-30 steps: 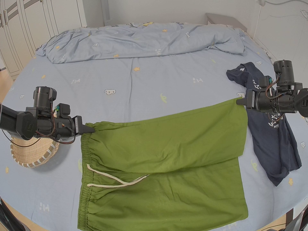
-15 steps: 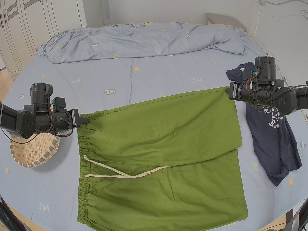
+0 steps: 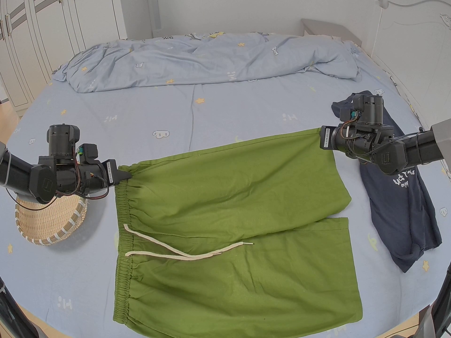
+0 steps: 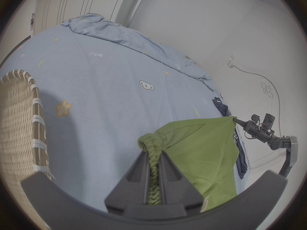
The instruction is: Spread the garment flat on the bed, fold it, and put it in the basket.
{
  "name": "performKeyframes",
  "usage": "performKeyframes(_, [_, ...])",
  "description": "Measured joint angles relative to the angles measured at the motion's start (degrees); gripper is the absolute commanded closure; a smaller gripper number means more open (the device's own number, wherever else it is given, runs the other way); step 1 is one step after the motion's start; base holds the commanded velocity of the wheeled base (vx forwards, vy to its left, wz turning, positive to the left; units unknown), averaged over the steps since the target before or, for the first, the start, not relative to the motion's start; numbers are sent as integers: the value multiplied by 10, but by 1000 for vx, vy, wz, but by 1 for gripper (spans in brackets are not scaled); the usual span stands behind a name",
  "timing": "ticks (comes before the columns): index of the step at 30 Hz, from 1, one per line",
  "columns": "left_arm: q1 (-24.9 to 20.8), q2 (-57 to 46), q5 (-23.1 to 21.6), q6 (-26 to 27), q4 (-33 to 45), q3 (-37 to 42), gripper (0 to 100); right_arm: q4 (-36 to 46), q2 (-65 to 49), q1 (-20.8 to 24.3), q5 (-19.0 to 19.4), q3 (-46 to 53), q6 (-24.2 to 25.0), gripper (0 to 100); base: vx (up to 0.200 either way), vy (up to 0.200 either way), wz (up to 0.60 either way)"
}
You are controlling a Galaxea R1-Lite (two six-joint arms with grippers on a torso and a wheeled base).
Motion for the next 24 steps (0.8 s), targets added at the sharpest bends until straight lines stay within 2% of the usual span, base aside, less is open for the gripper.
performKeyframes(12, [6, 20, 11, 0, -4, -20, 100, -16, 70, -3, -2, -62, -23, 100, 0, 0, 0])
performKeyframes(24, [18, 37, 12, 2, -4, -43, 100, -15, 124, -7, -2, -130, -24, 100, 0, 0, 0])
